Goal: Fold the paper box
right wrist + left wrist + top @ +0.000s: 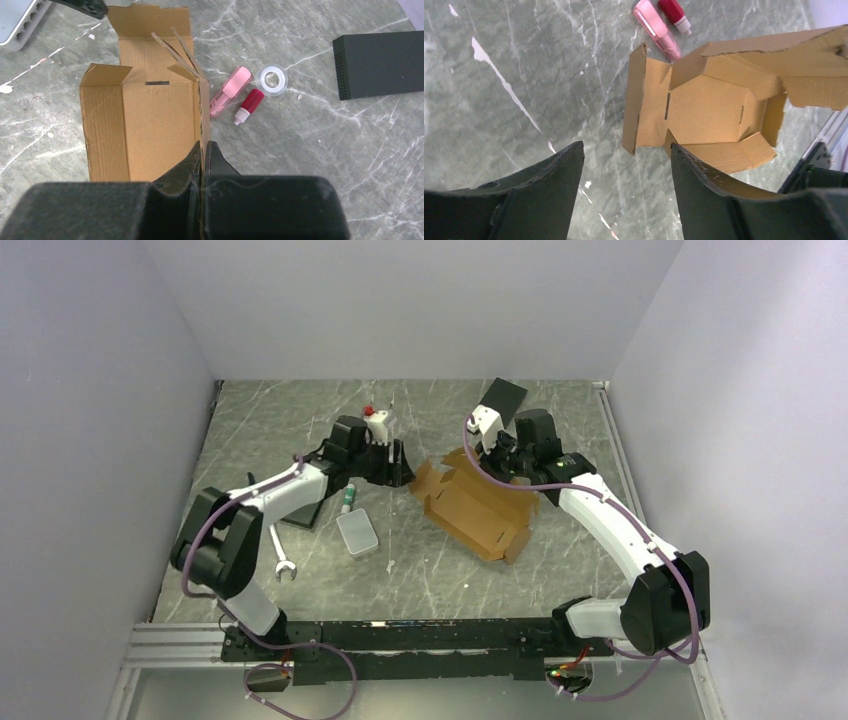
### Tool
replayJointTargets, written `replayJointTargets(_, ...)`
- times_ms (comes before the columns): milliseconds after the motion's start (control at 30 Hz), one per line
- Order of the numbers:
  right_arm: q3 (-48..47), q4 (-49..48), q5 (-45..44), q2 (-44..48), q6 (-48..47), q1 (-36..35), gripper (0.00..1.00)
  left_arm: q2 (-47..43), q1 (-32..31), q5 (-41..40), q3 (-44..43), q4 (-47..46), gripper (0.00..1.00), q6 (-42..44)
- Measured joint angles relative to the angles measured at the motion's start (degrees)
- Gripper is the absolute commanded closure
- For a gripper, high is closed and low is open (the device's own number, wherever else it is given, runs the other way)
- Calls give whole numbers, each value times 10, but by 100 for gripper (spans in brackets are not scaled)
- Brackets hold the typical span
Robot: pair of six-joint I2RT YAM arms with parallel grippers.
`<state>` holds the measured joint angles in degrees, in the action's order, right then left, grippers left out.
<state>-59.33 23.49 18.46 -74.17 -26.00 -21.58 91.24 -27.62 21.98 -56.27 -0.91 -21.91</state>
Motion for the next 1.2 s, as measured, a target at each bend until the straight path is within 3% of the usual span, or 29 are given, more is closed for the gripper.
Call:
replayJointTargets(300,0,0,1,-1,-1,-1,100,90,-12,7,-87,43,52,47)
replayJointTargets(533,0,0,1,-1,-1,-2,100,127,-25,9,-124,62,56,58)
replayJointTargets(633,0,0,1,-1,-2,-3,100,133,-26,9,-130,64,72,60)
replayJointTargets(733,0,0,1,-1,-2,-3,100,140,-28,9,-138,63,99,61)
replayJointTargets(967,0,1,1,-1,-2,-3,100,135,-33,-1,-117,30,100,57)
replayJointTargets(1200,-5,17,5,2,-15,-2,100,73,-89,-91,5,-80,100,62)
